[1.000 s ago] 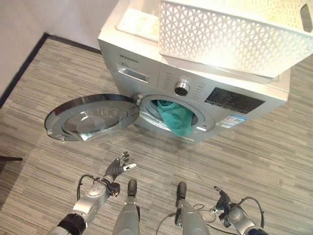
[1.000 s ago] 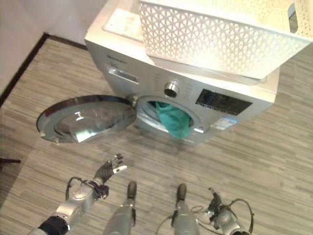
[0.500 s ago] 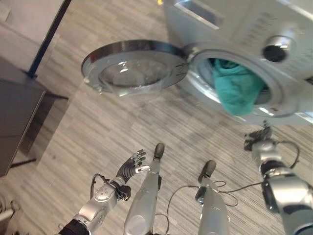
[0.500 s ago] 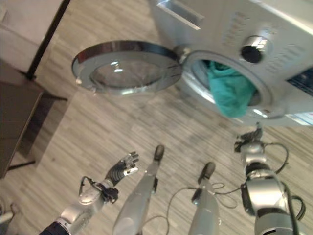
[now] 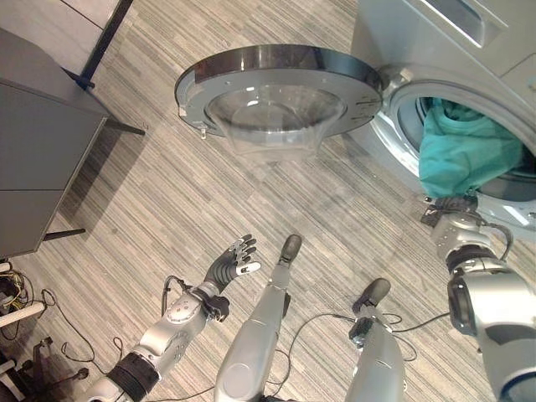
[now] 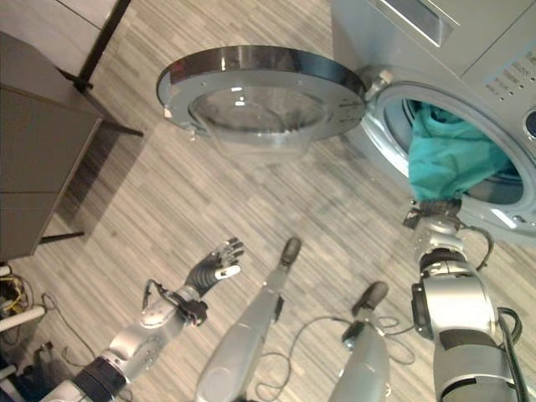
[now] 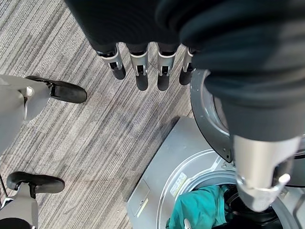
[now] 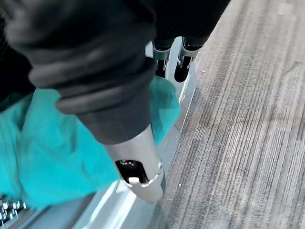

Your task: Grab the laundry basket,head to the washer,open it,put in the laundry and shut it.

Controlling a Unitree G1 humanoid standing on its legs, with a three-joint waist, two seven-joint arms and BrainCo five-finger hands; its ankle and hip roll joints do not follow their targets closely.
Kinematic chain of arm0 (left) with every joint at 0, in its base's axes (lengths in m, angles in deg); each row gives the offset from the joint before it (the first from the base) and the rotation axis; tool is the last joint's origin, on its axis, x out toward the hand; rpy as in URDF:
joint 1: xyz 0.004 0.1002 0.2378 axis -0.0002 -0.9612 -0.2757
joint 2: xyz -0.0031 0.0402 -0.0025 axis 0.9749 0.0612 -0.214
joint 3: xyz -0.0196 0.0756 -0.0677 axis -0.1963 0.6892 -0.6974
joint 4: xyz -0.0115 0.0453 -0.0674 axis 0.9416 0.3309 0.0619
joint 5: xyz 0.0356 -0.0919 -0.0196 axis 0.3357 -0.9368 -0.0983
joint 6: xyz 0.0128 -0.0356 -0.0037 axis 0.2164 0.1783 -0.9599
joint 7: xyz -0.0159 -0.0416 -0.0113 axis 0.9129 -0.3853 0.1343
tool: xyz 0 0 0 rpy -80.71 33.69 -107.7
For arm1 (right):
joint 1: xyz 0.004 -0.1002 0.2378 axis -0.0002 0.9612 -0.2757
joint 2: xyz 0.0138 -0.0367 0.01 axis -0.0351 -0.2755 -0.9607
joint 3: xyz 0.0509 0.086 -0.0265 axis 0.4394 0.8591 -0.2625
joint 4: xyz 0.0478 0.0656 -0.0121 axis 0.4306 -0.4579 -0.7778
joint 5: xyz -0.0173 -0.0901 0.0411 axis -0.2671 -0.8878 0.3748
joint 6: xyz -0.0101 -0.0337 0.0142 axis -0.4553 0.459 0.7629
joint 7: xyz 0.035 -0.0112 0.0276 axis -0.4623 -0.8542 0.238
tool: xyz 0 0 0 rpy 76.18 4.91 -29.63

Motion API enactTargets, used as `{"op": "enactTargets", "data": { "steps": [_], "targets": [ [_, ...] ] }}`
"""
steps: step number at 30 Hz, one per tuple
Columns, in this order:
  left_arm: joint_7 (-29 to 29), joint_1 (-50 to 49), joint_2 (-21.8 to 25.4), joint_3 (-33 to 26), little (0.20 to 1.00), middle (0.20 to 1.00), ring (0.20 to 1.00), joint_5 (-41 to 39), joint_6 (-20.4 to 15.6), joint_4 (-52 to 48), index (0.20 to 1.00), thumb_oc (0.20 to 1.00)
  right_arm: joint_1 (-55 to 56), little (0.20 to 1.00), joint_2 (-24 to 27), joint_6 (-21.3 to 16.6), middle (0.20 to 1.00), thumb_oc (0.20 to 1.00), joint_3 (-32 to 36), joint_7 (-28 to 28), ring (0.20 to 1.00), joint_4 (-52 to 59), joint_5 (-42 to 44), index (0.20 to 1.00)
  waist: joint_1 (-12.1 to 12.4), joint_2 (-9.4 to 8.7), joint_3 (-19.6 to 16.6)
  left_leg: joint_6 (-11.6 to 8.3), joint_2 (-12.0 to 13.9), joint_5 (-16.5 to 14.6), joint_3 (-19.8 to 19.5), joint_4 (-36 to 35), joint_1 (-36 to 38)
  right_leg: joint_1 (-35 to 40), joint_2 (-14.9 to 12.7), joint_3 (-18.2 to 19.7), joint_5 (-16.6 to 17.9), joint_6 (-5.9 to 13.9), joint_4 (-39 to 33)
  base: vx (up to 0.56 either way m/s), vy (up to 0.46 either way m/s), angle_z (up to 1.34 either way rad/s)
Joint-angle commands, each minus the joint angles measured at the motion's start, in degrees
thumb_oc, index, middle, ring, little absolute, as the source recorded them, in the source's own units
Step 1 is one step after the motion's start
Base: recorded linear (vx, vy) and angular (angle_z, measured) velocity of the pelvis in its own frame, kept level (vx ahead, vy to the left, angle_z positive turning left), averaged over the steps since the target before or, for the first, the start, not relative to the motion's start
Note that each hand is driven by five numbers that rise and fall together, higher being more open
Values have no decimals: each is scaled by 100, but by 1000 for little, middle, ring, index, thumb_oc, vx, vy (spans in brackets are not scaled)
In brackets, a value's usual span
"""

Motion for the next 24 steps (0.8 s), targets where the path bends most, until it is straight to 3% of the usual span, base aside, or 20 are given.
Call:
{"op": "enactTargets", "data": {
  "steps": [1,2,3,5,8,15,21,24],
  "targets": [
    [10,-219,-152,63,1000,1000,1000,-186,-234,-230,1000,1000,65,1000,575,-296,1000,1000,-161,-17,1000,68,141,1000,36,267,2,405,-387,-185,418,-296,-208,492,572,-301,-1161,-513,295,0,0,0],
    [-22,-260,-125,54,1000,1000,1000,-150,-247,-180,1000,1000,50,1000,735,-360,1000,1000,-177,-56,1000,153,137,1000,12,265,25,388,-376,-163,421,-335,-199,475,582,-267,-1151,-525,279,0,0,0],
    [-36,-276,-108,62,1000,1000,1000,-99,-254,-173,1000,1000,38,636,844,-392,636,636,-158,-46,636,172,162,636,-1,272,47,379,-370,-158,430,-349,-196,464,583,-251,-1156,-534,286,0,0,0],
    [-46,-290,-91,64,1000,1000,1000,-67,-251,-144,1000,1000,15,507,922,-404,507,507,-133,-25,507,148,212,507,-6,275,55,372,-365,-153,428,-356,-191,462,581,-253,-1164,-543,295,0,0,0],
    [-84,-300,-72,91,1000,1000,1000,-85,-260,-69,1000,1000,-170,200,1168,-501,200,200,-58,94,200,115,612,200,-31,246,77,357,-359,-126,429,-420,-179,448,596,-236,-1157,-540,284,0,0,0],
    [-213,-73,55,232,1000,1000,1000,-365,-342,-385,1000,1000,-393,200,932,-676,200,200,-58,230,200,99,1049,200,18,221,181,316,-365,-70,372,-479,-222,345,629,-350,-1257,-550,391,11,-16,0],
    [-139,21,-56,252,1000,1000,1000,-336,-299,-139,1000,1000,-741,200,114,-782,200,200,135,397,200,29,1848,200,108,144,116,305,-361,-89,386,-505,-272,317,672,-425,-1255,-540,360,22,-26,6],
    [-32,132,-78,269,1000,1000,1000,-292,-310,-68,1000,1000,-1188,200,-156,-1072,200,200,191,336,200,245,2560,200,147,78,80,296,-330,-114,415,-478,-238,368,694,-398,-1206,-531,277,8,-11,2]
  ]
}}
